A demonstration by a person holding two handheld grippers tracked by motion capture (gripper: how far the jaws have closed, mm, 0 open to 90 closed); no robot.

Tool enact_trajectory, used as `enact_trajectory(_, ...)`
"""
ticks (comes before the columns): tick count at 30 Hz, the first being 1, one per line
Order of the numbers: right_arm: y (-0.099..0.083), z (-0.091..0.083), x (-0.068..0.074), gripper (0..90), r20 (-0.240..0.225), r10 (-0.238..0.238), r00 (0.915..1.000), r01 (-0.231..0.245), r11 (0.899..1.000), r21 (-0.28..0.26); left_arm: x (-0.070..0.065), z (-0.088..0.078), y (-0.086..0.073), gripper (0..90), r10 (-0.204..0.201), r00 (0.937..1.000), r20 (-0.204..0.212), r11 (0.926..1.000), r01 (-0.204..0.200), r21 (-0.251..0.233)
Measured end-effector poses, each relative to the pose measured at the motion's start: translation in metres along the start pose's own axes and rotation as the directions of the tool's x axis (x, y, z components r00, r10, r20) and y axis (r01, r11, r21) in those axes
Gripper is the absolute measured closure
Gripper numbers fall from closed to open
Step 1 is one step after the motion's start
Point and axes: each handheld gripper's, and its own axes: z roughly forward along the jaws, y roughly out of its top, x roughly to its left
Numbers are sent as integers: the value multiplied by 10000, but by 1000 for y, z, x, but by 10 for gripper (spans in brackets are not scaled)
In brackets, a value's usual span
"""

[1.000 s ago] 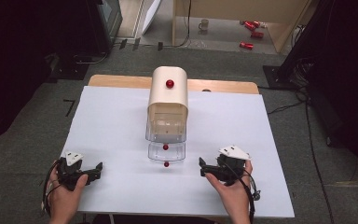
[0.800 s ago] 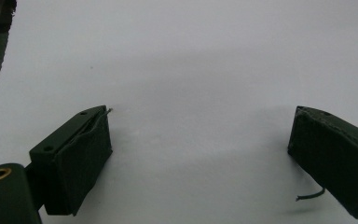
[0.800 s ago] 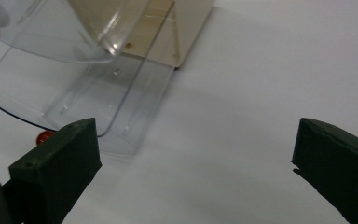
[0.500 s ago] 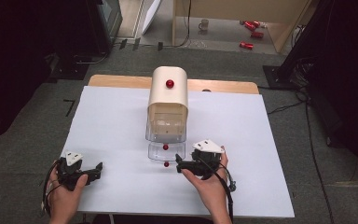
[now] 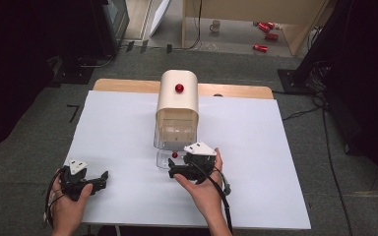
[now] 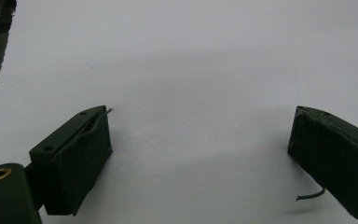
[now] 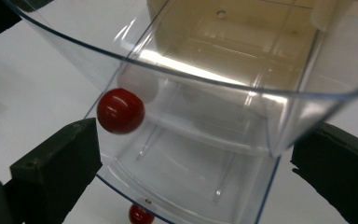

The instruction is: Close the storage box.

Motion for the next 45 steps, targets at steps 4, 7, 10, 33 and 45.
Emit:
enact_trajectory(4,3,4,2,23,235,119,9997,-117,9999,-56,0,0,0,57,0,10000,1,10000,0,-1)
enact_trajectory(7,4,3,1,61,410,174,9990,-166,9997,-175,0,0,0,57,2,10000,1,10000,-2,0)
enact_trajectory(10,4,3,1,67,478,-10,9989,17,9999,-152,0,0,0,57,-1,10000,2,10000,1,0)
enact_trajectory(33,17,-3,-8,156,467,323,9984,-300,9984,-487,0,0,0,57,-19,10000,-2,10000,19,-18)
enact_trajectory(45,38,19,-32,131,1036,1083,9887,-1028,9931,-570,0,0,0,57,-7,10000,3,10000,7,-4)
